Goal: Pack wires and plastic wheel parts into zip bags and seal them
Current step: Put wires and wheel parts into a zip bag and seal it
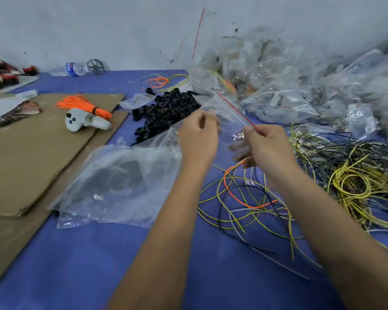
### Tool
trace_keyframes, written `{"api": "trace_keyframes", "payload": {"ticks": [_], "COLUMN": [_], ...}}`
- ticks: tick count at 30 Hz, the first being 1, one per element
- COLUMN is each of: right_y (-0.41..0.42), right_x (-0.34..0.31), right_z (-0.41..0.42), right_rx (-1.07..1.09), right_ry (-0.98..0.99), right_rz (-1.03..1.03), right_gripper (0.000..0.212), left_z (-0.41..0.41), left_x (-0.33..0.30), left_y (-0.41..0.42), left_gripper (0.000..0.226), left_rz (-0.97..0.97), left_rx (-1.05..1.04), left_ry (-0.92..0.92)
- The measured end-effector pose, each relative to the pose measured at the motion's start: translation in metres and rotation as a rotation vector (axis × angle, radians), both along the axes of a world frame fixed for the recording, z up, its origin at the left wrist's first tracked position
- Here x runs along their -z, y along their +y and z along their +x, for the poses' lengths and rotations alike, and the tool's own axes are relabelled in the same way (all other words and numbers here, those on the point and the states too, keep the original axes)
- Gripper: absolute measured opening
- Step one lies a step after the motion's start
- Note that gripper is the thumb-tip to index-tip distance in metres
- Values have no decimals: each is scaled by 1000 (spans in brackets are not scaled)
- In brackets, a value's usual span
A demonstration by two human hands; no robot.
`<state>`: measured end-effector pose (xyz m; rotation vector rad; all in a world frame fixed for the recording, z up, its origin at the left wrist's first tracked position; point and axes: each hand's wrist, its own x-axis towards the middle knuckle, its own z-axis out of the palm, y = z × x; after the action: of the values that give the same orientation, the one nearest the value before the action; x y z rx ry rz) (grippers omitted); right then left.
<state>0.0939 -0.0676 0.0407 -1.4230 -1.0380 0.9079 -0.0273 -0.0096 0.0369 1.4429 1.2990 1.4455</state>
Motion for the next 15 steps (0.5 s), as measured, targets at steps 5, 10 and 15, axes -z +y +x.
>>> {"api": "trace_keyframes", "payload": {"ticks": [5,10,15], "right_y": [-20,-43,-48], "right_x": [2,7,16], "right_z": [61,92,100], "right_rx": [57,135,150], "right_ry": [-672,-859,-870], "right_rz": [-25,55,95], "right_gripper": [30,11,17], "left_z": [56,83,84], "left_x": [20,42,46], "left_y": [-11,-19,-26], "left_gripper": [41,51,58], "left_rz": [-153,-156,-90], "left_rx": [249,286,292], "left_ry": [24,235,166]}}
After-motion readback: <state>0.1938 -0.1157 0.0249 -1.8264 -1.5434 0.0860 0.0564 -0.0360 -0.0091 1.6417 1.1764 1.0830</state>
